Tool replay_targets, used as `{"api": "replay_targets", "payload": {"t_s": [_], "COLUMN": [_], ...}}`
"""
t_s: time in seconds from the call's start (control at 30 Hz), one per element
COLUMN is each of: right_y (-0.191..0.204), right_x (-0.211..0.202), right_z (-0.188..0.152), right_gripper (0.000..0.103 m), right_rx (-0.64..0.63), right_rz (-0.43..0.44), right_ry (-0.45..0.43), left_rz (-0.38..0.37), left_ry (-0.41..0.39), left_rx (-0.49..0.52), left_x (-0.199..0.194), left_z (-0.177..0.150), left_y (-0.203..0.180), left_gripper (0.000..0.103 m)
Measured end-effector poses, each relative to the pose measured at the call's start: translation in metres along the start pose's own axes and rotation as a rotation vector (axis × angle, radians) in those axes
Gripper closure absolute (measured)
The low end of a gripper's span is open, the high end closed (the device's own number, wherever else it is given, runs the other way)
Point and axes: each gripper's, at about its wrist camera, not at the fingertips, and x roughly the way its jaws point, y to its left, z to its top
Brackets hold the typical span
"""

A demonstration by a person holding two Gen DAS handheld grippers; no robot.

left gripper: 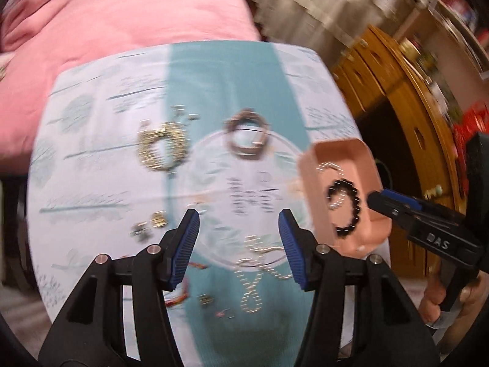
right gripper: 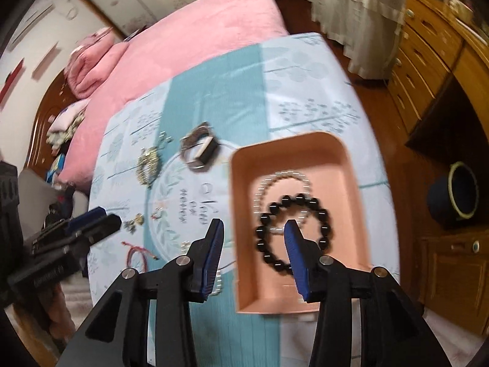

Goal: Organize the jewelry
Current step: 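Carry both bracelets into the pink box and open both tools to release them, then move both open tools back over the remaining jewelry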

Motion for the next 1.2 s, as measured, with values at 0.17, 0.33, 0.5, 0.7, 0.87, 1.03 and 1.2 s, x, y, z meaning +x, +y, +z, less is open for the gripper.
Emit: {"api": "replay_targets", "payload": {"t_s": [0.17,0.33,0.5,0.7,0.87,1.03,1.2], "right_y": [0.04,0.074,0.098,0.107,0.124,0.152,0.172], "right_x": [-0.008,-0.01,-0.001,0.023,0.043,0.068,0.096], "right_z": [-0.008,-0.026,-0.054,-0.088,-0.113,-0.128,-0.133], "right_gripper": [0.061,0.061,0.062,0.067,0.068,0.069,0.072], "right_rx": [-0.073,-0.141,-0.205,-0.235,-0.297,-0.354,-0.38], "right_rz": [0.029,0.057,0.049,0.055,0.086,0.13,0.143], "right_ry": [-0.011,-0.004,0.031,0.099,0.145,0.179,0.201], "left_rz": [0.055,0.083,0.093,0.087,0.109,0.103,0.063], "left_ry": [-0.023,-0.025,0.028,0.12,0.153,0.145,0.127], "left_rx": [-0.084,-0.115,-0.115,-0.151,-0.202,-0.245,-0.298], "left_x": [-0.016,-0.028,-0.017,0.015,0.037,0.042,0.042], "left_z": [-0.016,-0.039,-0.069,-0.107,-0.13,-0.144,-0.144], "left_y": [0.054,0.08,0.096,0.105,0.113,0.119,0.127], "left_gripper": [0.052,0.052,0.052,0.052,0.055,0.06,0.062]}}
